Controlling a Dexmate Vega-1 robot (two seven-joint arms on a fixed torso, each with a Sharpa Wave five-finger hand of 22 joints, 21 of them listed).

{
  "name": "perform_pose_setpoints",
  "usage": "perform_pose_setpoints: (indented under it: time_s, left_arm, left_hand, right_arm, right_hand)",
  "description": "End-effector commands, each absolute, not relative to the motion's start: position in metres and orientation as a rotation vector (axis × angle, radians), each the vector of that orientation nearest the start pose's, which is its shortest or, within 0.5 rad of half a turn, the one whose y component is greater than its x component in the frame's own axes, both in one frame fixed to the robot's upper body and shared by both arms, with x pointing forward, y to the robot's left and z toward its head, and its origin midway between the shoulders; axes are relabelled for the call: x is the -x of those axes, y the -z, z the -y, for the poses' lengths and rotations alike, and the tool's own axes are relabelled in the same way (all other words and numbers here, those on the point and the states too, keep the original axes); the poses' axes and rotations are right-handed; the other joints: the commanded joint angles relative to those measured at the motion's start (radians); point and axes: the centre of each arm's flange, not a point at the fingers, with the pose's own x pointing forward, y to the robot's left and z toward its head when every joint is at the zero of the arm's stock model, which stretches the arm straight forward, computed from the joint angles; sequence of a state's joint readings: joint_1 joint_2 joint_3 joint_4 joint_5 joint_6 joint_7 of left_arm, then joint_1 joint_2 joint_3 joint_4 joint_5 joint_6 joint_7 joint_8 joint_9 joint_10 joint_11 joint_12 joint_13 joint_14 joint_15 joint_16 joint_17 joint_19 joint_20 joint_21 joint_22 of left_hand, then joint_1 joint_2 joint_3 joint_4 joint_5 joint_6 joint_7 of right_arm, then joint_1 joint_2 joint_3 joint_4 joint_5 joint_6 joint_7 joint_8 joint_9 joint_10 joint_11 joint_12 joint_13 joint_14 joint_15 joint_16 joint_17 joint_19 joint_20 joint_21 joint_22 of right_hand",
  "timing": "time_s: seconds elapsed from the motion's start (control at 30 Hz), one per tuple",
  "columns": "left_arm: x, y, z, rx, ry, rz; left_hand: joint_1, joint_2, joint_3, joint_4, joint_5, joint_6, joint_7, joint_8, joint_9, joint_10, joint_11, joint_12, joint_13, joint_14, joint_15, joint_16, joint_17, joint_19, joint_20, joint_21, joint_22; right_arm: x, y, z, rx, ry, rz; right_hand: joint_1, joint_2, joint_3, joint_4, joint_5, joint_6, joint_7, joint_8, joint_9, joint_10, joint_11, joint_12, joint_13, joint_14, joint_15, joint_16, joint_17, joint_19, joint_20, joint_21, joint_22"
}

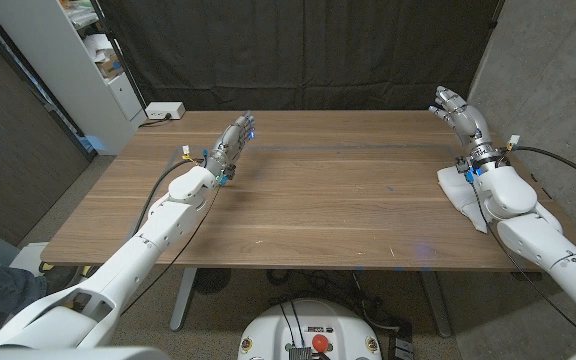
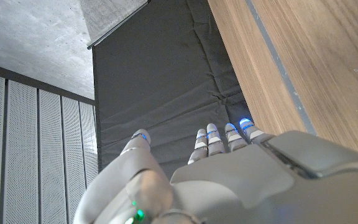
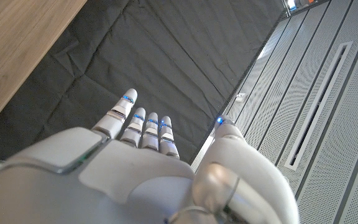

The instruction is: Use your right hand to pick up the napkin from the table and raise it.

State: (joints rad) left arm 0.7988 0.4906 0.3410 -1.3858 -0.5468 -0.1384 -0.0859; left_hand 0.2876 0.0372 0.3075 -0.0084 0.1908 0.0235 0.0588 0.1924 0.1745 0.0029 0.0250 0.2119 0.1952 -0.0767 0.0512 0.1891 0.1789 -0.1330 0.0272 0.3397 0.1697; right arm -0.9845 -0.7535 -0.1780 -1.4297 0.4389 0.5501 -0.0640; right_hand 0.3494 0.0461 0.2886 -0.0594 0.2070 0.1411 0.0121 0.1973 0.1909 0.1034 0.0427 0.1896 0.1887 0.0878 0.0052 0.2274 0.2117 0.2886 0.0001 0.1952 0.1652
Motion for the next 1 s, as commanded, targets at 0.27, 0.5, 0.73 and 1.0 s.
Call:
perform_pose_setpoints:
  time_s: [0.27, 0.5, 0.73, 1.0]
  left_arm:
    - [-0.66, -0.02, -0.271, -0.08, 0.292, 0.568]
    - [-0.665, -0.022, -0.272, -0.078, 0.297, 0.565]
    - [-0.669, -0.025, -0.271, -0.075, 0.301, 0.567]
    - [-0.671, -0.027, -0.271, -0.078, 0.302, 0.571]
  left_hand:
    - [0.008, 0.004, 0.006, -0.009, -0.006, 0.007, 0.006, 0.0, 0.005, -0.002, -0.001, 0.003, 0.003, -0.002, 0.004, 0.001, 0.003, -0.002, 0.006, -0.011, 0.004]
    - [0.008, 0.005, 0.006, -0.011, -0.006, 0.008, 0.006, 0.0, 0.005, -0.002, 0.0, 0.003, 0.003, -0.002, 0.003, 0.001, 0.003, -0.001, 0.003, -0.015, 0.005]
    - [0.009, 0.006, 0.006, -0.013, -0.007, 0.008, 0.007, -0.001, 0.005, -0.001, 0.0, 0.003, 0.003, -0.002, 0.004, 0.001, 0.003, 0.001, 0.002, -0.02, 0.005]
    - [0.009, 0.007, 0.006, -0.016, -0.008, 0.008, 0.008, -0.002, 0.005, -0.001, 0.0, 0.003, 0.003, -0.001, 0.004, 0.001, 0.003, 0.003, 0.001, -0.024, 0.005]
  right_arm:
    - [-0.561, -0.038, 0.409, 0.374, 0.04, 0.927]
    - [-0.559, -0.041, 0.412, 0.464, 0.071, 0.938]
    - [-0.557, -0.04, 0.419, 0.492, 0.097, 0.931]
    - [-0.551, -0.035, 0.422, 0.495, 0.11, 0.926]
  right_hand:
    - [-0.001, -0.002, -0.005, -0.005, -0.001, 0.006, -0.005, 0.005, 0.0, 0.005, 0.002, 0.007, 0.002, -0.014, 0.009, -0.006, 0.004, -0.011, 0.003, -0.007, 0.005]
    - [0.002, -0.001, -0.004, -0.008, -0.001, 0.002, 0.003, 0.003, 0.0, -0.001, 0.005, 0.005, 0.002, -0.022, 0.01, -0.01, 0.003, -0.013, 0.003, -0.007, 0.005]
    - [0.003, 0.0, -0.004, -0.009, -0.001, 0.0, 0.005, 0.002, 0.001, -0.004, 0.005, 0.004, 0.002, -0.024, 0.01, -0.011, 0.003, -0.013, 0.003, -0.007, 0.005]
    - [0.004, 0.001, -0.003, -0.01, -0.001, 0.001, 0.013, 0.002, 0.001, -0.004, 0.004, 0.004, 0.002, -0.023, 0.009, -0.012, 0.003, -0.013, 0.003, -0.007, 0.005]
